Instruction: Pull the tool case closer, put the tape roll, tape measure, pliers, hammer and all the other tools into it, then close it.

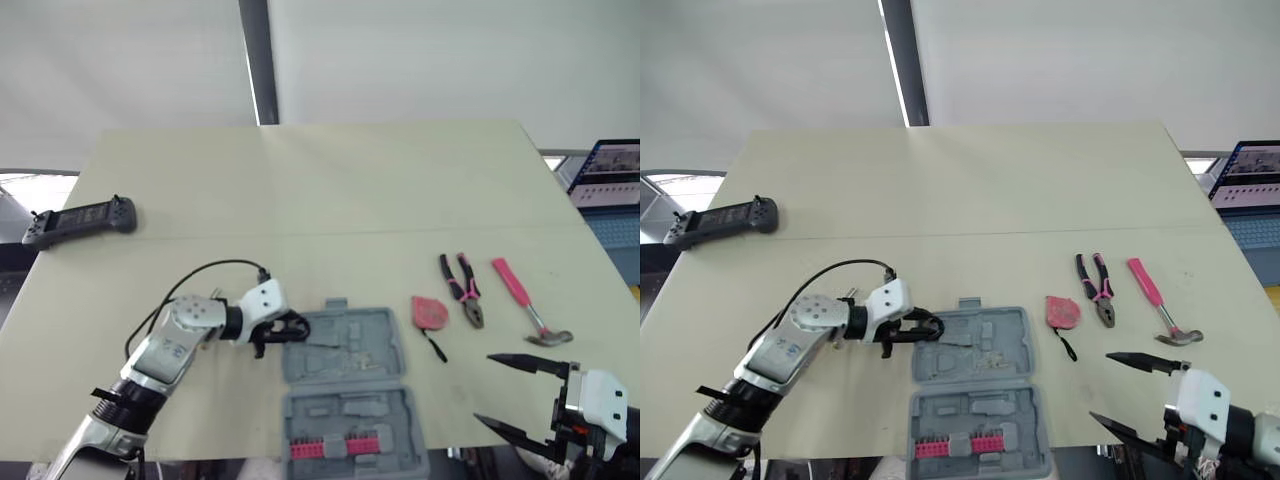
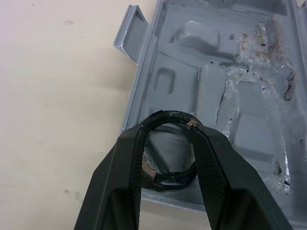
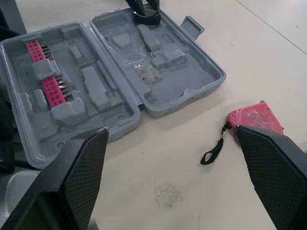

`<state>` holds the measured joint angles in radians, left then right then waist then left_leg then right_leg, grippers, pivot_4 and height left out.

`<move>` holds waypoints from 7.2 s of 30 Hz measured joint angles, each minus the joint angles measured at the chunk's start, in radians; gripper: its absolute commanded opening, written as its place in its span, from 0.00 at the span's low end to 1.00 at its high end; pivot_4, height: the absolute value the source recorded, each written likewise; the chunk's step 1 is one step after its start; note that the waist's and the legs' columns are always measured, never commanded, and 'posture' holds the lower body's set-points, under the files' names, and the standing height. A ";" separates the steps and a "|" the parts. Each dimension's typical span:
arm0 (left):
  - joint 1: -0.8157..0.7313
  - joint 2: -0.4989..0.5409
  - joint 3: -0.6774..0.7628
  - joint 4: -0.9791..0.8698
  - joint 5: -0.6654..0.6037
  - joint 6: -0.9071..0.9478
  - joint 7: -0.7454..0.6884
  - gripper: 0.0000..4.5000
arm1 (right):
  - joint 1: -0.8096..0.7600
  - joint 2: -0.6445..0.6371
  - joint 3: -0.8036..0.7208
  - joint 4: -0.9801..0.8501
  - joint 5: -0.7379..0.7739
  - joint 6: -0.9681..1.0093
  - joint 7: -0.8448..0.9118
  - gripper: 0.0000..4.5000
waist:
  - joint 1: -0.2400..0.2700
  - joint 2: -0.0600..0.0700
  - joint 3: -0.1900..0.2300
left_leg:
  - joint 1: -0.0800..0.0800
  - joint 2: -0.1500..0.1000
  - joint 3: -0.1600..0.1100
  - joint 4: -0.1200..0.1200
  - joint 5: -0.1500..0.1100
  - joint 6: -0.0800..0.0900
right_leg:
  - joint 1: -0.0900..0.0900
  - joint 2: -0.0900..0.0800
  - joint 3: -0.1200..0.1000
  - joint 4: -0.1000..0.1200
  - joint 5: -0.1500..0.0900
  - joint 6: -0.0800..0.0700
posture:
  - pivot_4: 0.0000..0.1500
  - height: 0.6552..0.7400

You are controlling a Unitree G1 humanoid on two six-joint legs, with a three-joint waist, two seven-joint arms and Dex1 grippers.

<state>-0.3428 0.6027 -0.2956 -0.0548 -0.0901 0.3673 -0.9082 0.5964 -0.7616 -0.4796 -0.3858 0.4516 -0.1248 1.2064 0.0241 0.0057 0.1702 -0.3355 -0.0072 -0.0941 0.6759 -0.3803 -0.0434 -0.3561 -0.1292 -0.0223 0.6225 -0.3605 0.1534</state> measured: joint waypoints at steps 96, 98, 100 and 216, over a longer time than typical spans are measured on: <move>0.010 -0.108 0.048 0.112 0.017 -0.089 -0.001 0.38 | 0.007 0.009 0.002 -0.006 -0.026 -0.003 -0.044 1.00 | 0.000 0.005 -0.007 | 0.014 0.001 0.001 -0.010 0.001 -0.001 | 0.015 0.000 0.000 -0.015 0.000 0.001 | 1.00 1.00; 0.010 -0.108 0.048 0.114 0.019 -0.094 0.001 0.38 | 0.005 0.009 0.002 -0.006 -0.026 -0.002 -0.046 1.00 | 0.000 0.005 -0.007 | 0.014 0.001 0.001 -0.010 0.001 -0.001 | 0.015 0.000 0.000 -0.015 0.000 0.001 | 1.00 1.00; 0.010 -0.108 0.048 0.123 0.023 -0.102 0.007 0.38 | 0.004 0.009 0.002 -0.006 -0.026 -0.002 -0.047 1.00 | 0.000 0.005 -0.007 | 0.014 0.001 0.001 -0.010 0.001 -0.001 | 0.015 0.000 0.000 -0.015 0.000 0.001 | 1.00 1.00; 0.777 0.016 0.548 -0.389 -0.521 -0.305 -0.153 0.98 | -0.058 0.238 0.091 -0.139 -0.084 0.461 -0.570 1.00 | -0.023 0.012 -0.003 | 0.003 0.002 0.004 -0.012 -0.001 0.001 | 0.010 0.000 0.001 -0.031 0.007 0.002 | 1.00 1.00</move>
<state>0.4340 0.6186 0.2524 -0.4439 -0.6109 0.0619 -1.0610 0.5379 -0.5232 -0.3885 -0.5251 0.3673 0.3361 0.6368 0.0010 0.0180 0.1668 -0.3322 -0.0057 -0.0900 0.6641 -0.3815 -0.0421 -0.3456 -0.1293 -0.0209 0.5919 -0.3532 0.1557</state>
